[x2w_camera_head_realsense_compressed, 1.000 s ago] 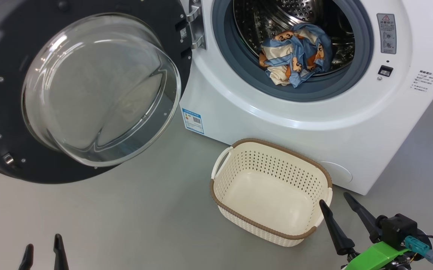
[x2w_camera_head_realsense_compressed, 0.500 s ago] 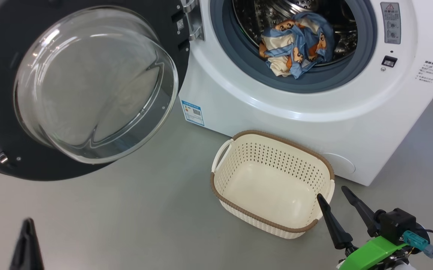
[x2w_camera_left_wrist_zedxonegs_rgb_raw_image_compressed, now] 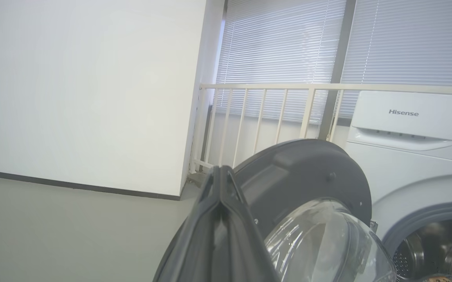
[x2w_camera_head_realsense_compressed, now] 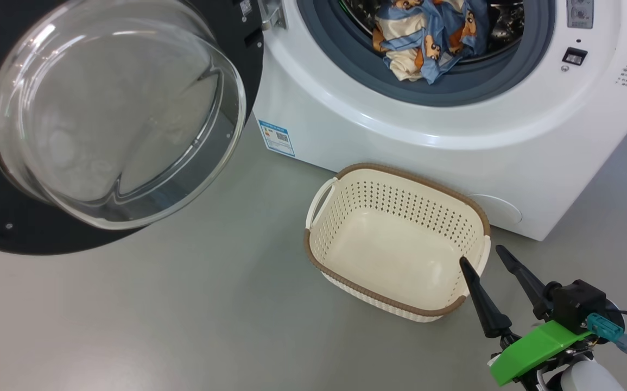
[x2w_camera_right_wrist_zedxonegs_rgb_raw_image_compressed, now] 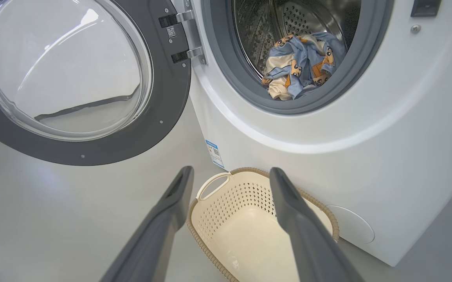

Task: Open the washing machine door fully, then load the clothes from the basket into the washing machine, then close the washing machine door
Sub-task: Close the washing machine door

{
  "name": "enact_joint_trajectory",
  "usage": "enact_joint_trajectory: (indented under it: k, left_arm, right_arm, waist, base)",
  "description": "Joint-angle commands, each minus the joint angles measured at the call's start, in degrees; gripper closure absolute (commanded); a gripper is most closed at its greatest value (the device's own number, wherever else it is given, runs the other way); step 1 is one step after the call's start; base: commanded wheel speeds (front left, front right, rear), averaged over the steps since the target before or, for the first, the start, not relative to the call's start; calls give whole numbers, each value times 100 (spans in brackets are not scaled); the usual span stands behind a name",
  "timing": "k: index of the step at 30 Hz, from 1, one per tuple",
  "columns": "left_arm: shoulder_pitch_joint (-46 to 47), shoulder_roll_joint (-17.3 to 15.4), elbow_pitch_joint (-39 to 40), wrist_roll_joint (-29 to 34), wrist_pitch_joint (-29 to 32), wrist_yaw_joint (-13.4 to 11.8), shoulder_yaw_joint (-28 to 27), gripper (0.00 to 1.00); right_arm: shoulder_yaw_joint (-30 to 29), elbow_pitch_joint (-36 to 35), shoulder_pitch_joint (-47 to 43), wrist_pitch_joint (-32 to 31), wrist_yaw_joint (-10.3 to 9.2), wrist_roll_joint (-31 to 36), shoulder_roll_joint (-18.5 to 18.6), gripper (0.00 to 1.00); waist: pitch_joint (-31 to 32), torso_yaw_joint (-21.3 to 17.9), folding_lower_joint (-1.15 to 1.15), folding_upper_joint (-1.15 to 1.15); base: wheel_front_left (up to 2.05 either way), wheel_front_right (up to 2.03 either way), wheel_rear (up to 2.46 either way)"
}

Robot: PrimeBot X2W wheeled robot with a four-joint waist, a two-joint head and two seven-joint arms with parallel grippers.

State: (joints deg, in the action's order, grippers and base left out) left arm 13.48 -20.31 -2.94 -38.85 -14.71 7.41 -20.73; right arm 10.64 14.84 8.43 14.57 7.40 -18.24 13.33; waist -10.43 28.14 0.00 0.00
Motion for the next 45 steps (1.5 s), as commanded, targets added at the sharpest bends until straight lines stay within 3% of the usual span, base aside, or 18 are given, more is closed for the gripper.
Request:
enact_joint_trajectory:
  k: [1, 4, 9, 15, 20, 28, 45]
  left_arm:
    - [441, -626, -126, -347, -29, 8, -288, 100]
    - [723, -916, -477, -853, -16, 8, -316, 100]
    - [1411, -1544, -1528, -2207, 424, 8, -342, 100]
    - [2206, -2122, -2695, -3557, 1596, 8, -173, 100]
    - [2671, -2467, -3307, -4112, 2699, 8, 158, 100]
    - [3195, -2641, -4023, -4556, 4046, 8, 561, 100]
    - [3445, -2465, -4382, -4673, 4087, 8, 656, 100]
  right_arm:
    - [159, -131, 133, 43, 9, 7, 62, 0]
    - [176, -126, 160, 43, 9, 9, 68, 0]
    - [208, -99, 189, 43, 9, 2, 86, 0]
    - [291, -71, 202, 43, 9, -10, 147, 0]
    - [359, -74, 224, 43, 9, -2, 200, 0]
    - [491, -87, 325, 43, 9, 22, 305, 0]
    - [660, -125, 657, 43, 9, 113, 461, 0]
  waist:
    - [-83, -26, 0, 0]
    - [-120, -40, 0, 0]
    - [-181, -63, 0, 0]
    - [-214, -85, 0, 0]
    - [-302, -99, 0, 0]
    - [-558, -172, 0, 0]
    - [-1145, -359, 0, 0]
  base:
    - [0, 0, 0]
    - [0, 0, 0]
    - [0, 0, 0]
    - [0, 0, 0]
    - [0, 0, 0]
    - [0, 0, 0]
    - [0, 0, 0]
